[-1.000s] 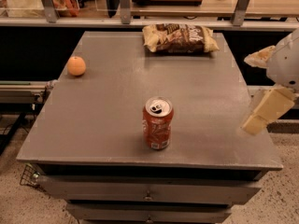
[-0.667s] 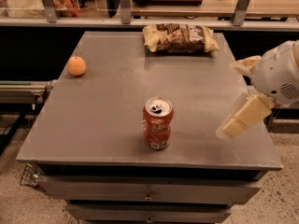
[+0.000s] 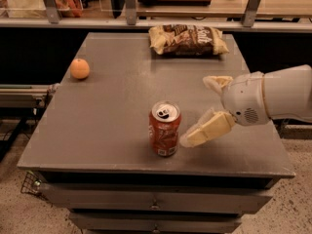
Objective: Knock coke can over
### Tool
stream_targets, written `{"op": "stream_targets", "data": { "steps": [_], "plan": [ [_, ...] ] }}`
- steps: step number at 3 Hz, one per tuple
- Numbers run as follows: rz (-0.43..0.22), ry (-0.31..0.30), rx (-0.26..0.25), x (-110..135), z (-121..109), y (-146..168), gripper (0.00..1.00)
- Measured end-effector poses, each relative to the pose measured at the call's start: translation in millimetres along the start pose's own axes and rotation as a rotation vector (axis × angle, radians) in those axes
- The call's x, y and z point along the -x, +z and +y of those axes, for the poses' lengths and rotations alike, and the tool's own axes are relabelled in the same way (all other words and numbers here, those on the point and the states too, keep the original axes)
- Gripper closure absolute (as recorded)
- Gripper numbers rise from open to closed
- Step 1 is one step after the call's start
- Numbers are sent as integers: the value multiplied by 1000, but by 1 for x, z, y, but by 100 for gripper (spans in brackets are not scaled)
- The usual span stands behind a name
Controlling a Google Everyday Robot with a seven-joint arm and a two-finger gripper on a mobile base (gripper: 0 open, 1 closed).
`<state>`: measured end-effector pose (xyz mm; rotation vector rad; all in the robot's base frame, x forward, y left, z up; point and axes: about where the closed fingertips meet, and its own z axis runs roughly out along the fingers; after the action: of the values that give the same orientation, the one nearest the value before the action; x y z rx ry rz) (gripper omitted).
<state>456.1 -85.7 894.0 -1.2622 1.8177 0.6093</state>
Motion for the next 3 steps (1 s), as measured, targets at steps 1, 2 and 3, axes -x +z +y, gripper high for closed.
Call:
{"op": "stream_targets", "data": {
  "steps": [1,2,3],
  "plan": [
    [-91,25,-1,6,3,29,0],
    [-144,33,-33,31,-12,54,0],
    [-144,39,-86,65,-39,68,0]
  ]
}}
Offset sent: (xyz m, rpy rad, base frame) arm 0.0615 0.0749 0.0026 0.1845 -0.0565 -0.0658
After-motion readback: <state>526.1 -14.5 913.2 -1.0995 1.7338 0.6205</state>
